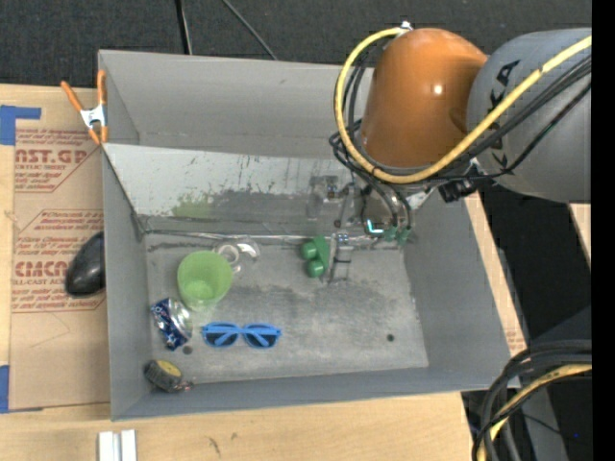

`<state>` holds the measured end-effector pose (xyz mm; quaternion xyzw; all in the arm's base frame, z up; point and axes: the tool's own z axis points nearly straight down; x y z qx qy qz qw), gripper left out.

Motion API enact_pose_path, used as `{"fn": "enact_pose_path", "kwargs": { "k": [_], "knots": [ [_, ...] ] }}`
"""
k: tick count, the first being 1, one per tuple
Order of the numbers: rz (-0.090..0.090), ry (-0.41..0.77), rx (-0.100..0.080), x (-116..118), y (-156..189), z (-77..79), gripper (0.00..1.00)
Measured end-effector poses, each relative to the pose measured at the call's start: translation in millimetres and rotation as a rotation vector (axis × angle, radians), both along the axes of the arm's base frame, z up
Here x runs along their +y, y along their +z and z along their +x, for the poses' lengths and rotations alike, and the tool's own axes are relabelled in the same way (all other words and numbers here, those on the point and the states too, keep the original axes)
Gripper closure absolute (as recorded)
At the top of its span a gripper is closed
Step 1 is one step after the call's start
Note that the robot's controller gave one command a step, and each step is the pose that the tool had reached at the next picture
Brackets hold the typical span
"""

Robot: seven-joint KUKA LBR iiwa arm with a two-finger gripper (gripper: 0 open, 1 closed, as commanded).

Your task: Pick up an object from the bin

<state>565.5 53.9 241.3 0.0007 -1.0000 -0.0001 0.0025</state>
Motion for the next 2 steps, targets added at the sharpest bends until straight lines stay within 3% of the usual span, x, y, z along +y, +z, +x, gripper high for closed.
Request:
{"fn": "enact_pose_path", "kwargs": {
  "k": [1, 2],
  "knots": [
    [0.001, 0.232, 0.001, 68, -127, -28.4, 0.00],
    [0.001, 0.193, 0.003, 68, -175, -68.5, 0.00]
  ]
}}
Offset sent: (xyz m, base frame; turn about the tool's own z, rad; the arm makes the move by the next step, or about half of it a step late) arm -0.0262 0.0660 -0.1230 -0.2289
